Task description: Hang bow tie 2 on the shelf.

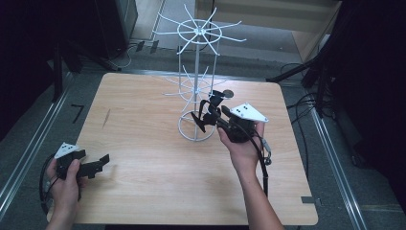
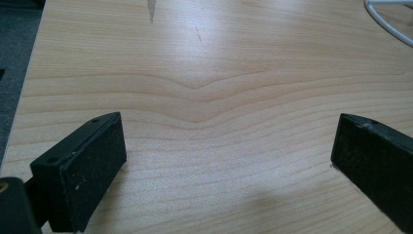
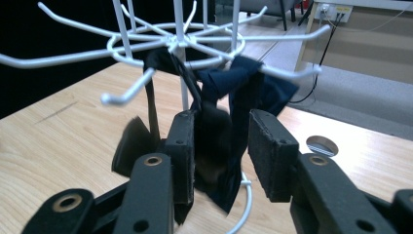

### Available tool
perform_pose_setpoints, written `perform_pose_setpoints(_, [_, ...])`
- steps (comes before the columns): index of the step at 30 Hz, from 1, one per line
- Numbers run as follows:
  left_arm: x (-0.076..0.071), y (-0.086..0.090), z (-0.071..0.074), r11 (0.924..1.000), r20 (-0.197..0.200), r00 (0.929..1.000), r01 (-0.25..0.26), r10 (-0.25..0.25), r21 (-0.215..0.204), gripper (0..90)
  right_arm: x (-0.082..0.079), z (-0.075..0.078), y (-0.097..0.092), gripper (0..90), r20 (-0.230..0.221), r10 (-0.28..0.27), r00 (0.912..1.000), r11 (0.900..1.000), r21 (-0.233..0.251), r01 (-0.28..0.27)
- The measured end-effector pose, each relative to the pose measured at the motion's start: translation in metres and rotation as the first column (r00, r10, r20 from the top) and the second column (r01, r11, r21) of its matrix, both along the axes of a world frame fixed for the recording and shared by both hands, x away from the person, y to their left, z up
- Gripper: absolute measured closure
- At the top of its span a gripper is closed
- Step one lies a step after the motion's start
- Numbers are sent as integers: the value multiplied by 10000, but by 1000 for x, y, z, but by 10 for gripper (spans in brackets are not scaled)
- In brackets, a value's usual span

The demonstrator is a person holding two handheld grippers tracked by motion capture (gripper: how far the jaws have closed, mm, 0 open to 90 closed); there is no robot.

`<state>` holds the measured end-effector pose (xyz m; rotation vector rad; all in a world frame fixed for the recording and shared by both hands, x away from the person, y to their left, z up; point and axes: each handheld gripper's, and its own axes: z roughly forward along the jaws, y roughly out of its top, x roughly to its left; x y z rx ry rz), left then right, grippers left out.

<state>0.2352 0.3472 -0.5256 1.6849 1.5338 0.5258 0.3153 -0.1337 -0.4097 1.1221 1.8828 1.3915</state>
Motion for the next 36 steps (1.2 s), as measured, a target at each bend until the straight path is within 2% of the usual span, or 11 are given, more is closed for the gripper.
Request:
perform_pose_setpoints(4, [0, 0, 0, 10000, -3, 10000, -2, 2, 2, 0, -2, -5, -3, 606, -72, -4, 10000, 10000, -21, 4])
perform_pose_setpoints(8, [0, 0, 0, 10000, 0, 10000, -3, 3, 4, 0, -4, -12, -9, 511, -15, -68, 10000, 9999, -146, 68])
perform_pose_setpoints(15, [0, 0, 0, 10000, 0, 10000, 6, -6, 15, 0, -8, -19, -15, 430, -22, 10, 10000, 9995, -307, -11])
perform_pose_setpoints(18, [0, 0, 0, 10000, -8, 10000, 14, -14, 28, 0, -10, -24, -20, 390, -229, -168, 9996, 9995, -259, 162])
perform_pose_setpoints(24, [0, 0, 0, 10000, 8, 10000, 22, -22, 21, 0, -12, -30, -28, 364, -234, -372, 9990, 9993, -107, 370])
perform_pose_setpoints(27, [0, 0, 0, 10000, 15, 10000, 21, -21, 19, 0, -13, -33, -33, 330, -429, -514, 9978, 9987, -85, 511])
perform_pose_setpoints(31, [0, 0, 0, 10000, 5, 10000, 17, -17, 32, 0, -16, -36, -38, 313, -520, -585, 9969, 9983, 38, 587])
perform_pose_setpoints(36, [0, 0, 0, 10000, -3, 10000, 19, -19, 46, 0, -19, -41, -44, 246, -722, -650, 9953, 9978, 109, 660])
